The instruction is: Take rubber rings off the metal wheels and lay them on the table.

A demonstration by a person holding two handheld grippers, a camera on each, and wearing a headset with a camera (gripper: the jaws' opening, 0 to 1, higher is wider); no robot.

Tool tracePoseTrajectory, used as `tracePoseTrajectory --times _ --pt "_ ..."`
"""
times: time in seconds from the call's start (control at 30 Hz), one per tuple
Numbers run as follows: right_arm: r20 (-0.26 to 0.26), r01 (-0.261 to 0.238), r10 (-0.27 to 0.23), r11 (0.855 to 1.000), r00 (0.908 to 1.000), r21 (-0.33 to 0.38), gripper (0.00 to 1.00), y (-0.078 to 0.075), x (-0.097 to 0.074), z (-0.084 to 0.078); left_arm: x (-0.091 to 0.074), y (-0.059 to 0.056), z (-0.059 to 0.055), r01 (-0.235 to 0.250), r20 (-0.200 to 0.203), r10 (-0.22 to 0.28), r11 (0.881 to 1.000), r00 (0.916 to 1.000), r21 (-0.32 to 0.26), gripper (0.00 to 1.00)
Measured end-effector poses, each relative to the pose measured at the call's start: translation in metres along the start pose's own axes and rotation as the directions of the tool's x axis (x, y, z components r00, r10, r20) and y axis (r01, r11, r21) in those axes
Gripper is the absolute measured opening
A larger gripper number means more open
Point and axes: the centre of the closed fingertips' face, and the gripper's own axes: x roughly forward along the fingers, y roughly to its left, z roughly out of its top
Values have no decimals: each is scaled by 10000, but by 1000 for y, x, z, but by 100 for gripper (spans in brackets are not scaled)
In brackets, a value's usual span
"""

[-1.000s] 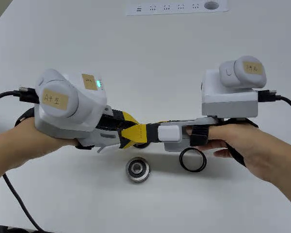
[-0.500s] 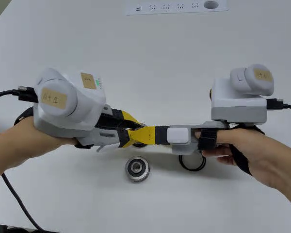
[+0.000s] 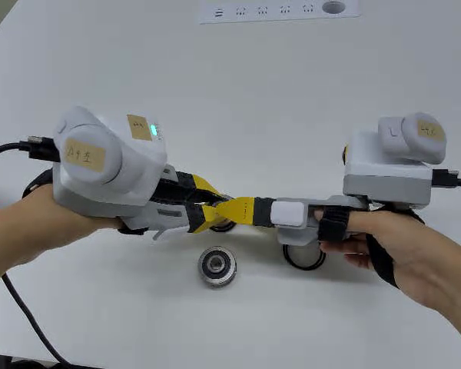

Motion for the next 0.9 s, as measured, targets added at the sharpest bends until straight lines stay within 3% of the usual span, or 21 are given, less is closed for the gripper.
tracePoseTrajectory --times 0.47,0.73,0.9 --pt "208 1247 -1254 9917 9919 329 3 -23 1 0 0 0 0 -36 30 36 10000 10000 -6 12" --pt "221 1440 -1453 9883 9891 495 2 -22 0 0 0 0 0 -107 64 107 9999 9999 -64 12" --pt "389 1736 -1737 9848 9840 49 2 -20 1 0 0 -1 0 -168 39 168 9999 9999 -22 12"
